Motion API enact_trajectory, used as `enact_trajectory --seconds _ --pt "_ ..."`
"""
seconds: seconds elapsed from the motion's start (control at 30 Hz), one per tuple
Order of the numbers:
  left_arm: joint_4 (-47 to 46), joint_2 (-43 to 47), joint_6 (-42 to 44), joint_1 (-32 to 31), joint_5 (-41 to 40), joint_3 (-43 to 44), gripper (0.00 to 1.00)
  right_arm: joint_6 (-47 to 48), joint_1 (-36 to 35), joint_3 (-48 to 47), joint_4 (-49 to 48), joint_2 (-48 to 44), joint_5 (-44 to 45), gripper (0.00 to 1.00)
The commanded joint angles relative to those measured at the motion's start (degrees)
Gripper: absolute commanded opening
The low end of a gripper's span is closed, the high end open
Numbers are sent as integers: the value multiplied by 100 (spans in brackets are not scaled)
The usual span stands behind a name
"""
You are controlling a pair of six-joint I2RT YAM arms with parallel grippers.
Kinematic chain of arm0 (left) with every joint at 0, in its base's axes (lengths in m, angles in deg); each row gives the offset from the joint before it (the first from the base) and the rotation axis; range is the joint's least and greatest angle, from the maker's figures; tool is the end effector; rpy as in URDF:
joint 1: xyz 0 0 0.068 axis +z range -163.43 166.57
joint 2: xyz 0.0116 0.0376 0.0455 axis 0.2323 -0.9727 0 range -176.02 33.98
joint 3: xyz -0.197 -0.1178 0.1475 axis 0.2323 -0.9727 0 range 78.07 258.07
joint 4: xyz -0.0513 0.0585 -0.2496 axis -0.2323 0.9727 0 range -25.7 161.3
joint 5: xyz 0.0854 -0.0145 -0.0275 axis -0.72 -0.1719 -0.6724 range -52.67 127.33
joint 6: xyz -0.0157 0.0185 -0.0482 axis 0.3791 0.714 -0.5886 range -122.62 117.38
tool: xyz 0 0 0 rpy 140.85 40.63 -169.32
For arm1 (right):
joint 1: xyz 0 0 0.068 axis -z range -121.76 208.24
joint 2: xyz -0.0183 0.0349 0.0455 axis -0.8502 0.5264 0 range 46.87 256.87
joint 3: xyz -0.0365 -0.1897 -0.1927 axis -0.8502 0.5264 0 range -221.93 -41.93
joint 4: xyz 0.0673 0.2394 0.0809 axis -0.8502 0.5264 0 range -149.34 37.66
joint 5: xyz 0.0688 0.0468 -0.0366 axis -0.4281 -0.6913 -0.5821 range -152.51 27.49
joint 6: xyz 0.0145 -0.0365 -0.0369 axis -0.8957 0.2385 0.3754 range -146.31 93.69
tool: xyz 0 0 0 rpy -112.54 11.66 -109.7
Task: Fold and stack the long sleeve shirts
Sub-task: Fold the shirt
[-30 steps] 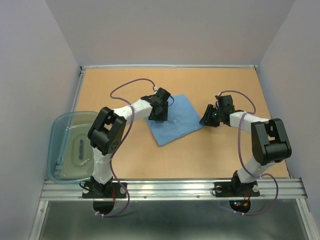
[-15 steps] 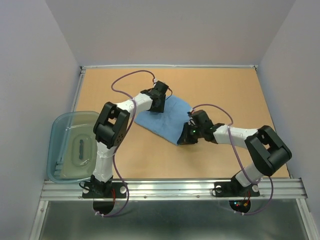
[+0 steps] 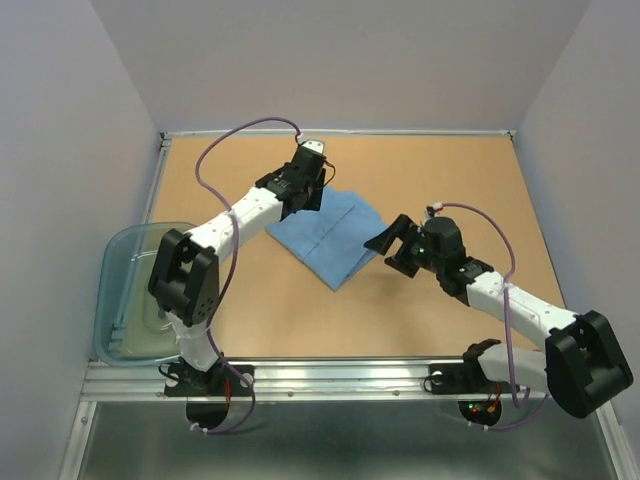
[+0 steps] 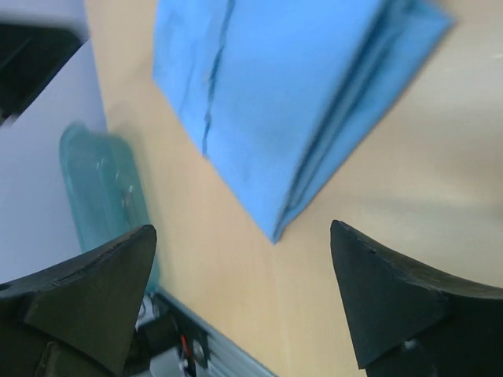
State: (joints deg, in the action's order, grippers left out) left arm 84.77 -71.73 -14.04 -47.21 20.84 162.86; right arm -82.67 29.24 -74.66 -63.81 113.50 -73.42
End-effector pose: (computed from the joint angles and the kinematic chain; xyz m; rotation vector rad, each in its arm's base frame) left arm 0.3570 -0.2267 0.2648 0.2924 2.2400 -0.0896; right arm 0.2128 0.1256 0.2155 0.4133 2.2322 1.0566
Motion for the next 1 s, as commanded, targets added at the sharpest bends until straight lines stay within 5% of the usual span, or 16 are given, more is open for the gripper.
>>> enact_trajectory --seconds 0.0,0.17,0.37,0.97 --pt "-87 1157 70 -444 32 -410 58 -613 499 285 -116 16 318 99" --pt "-219 1527 140 -1269 5 -956 58 -710 720 -5 -264 692 380 97" --pt "-534 958 140 -1684 76 -956 58 -1078 851 -14 -844 1439 477 94" --pt "-974 270 17 -1948 972 -1808 57 -1844 869 -102 -1627 2987 775 91"
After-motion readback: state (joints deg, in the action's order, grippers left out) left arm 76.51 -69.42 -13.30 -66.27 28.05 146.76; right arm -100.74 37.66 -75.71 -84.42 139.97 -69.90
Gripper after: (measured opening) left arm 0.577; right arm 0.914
